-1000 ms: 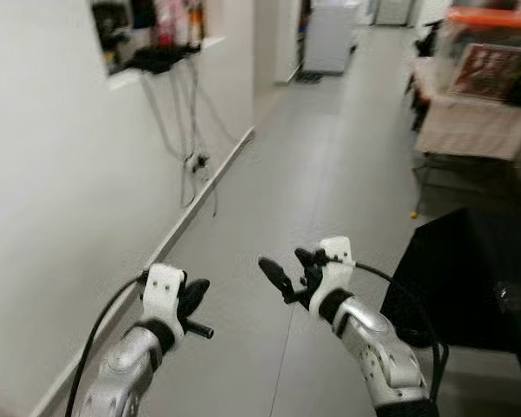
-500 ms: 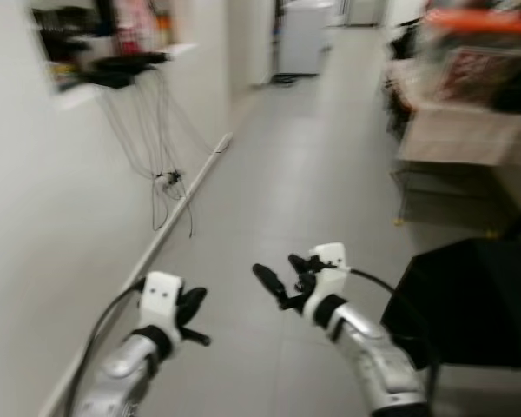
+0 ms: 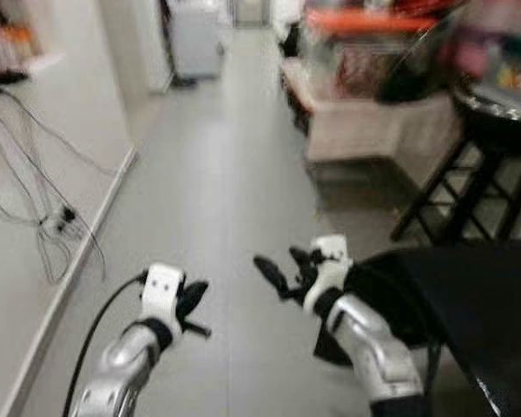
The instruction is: Building children table
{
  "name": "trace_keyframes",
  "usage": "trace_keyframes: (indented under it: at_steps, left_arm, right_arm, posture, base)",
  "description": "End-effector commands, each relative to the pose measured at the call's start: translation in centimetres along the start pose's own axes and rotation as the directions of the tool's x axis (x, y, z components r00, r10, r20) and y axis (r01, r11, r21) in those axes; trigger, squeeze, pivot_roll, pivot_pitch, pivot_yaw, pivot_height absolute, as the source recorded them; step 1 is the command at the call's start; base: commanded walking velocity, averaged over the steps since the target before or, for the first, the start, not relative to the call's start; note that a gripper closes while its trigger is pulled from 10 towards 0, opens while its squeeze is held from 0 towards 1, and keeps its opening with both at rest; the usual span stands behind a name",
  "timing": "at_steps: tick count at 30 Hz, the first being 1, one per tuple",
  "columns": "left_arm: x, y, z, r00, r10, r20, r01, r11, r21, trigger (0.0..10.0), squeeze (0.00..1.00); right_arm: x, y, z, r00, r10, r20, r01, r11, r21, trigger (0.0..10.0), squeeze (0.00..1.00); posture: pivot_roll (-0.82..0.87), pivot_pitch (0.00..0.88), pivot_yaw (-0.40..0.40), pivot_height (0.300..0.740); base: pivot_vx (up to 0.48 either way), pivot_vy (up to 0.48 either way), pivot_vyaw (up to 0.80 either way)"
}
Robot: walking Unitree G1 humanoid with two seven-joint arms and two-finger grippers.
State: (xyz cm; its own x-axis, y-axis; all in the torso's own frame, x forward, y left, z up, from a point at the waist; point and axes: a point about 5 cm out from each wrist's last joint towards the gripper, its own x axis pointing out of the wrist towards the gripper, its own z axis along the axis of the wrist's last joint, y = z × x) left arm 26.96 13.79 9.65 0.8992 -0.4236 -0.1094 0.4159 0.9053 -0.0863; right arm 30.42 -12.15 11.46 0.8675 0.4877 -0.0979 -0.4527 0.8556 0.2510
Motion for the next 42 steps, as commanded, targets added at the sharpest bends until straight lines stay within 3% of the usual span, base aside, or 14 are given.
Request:
trace_keyframes:
  at_steps: [1,42]
  left_arm:
    - [0.02,-0.44,-0.08,1.0,-0.019,-0.005,0.019,1.0,0.007,10.0,0.0]
    - [0.5,-0.02,-0.05,1.0,-0.002,0.002,0.002,0.999,0.039,10.0,0.0]
  right_arm:
    - [-0.14,-0.27,-0.04,1.0,-0.014,0.008,0.014,1.0,0.013,10.0,0.0]
    - [0.13,-0.33,-0.29,1.0,-0.016,0.003,0.016,0.999,0.032,10.0,0.0]
  posture:
    - [-0.08,0.0,-0.004,0.74]
    - [-0.08,0.0,-0.004,0.74]
  base:
    - [0.0,0.0,-0.8]
    - [0.0,0.0,-0.8]
